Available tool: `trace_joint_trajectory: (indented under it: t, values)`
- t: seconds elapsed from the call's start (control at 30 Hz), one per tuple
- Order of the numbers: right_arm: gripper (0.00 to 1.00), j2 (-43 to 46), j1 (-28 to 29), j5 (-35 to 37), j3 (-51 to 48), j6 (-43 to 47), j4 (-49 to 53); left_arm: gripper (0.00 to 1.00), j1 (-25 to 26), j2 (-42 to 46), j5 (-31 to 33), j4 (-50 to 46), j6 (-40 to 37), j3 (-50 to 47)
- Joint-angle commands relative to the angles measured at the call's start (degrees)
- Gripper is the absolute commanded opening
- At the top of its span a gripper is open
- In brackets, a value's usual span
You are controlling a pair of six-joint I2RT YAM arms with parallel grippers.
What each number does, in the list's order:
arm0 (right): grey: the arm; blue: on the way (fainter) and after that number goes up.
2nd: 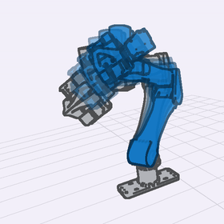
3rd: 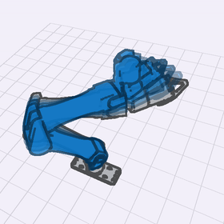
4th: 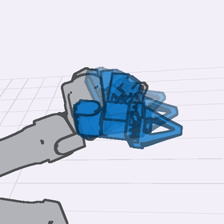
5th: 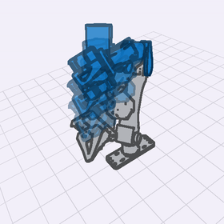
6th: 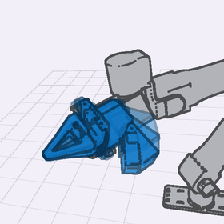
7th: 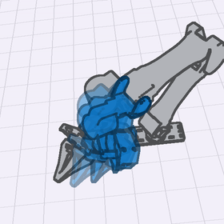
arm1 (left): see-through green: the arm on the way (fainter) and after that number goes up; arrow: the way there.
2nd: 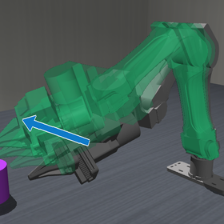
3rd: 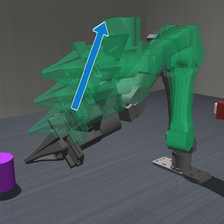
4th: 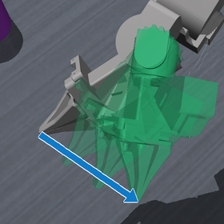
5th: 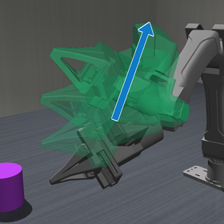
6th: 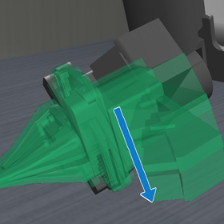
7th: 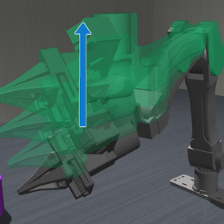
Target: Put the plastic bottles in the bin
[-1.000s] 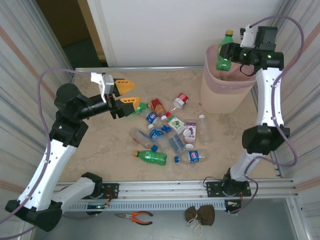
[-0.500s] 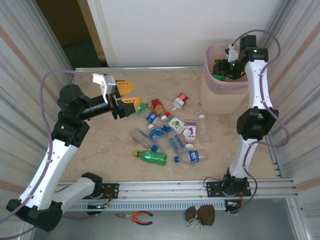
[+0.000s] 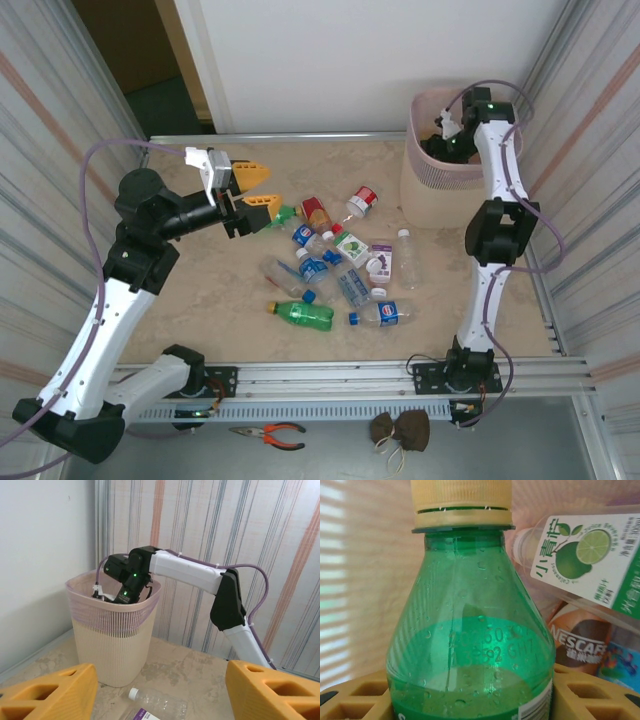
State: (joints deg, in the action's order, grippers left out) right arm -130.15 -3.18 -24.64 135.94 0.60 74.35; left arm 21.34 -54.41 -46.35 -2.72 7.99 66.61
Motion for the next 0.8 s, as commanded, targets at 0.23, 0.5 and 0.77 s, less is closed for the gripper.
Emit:
trace_joint_trajectory:
  t: [0.23, 0.5, 0.77]
  values:
    - [0.7, -5.3, 0.5, -3.1, 3.9, 0.4, 2.7, 0.69, -0.3, 1.1, 1.5, 0.4, 0.4, 0.2]
    - [0.78, 0.0, -0.9, -3.7, 4.0, -1.1, 1.9, 0.69, -0.4, 0.4, 2.8, -1.8, -0.1, 0.1]
    - [0.79, 7.7, -2.1, -2.2, 4.0, -3.3, 0.5, 0.69, -0.4, -1.7, 3.6, -4.8, -0.1, 0.6]
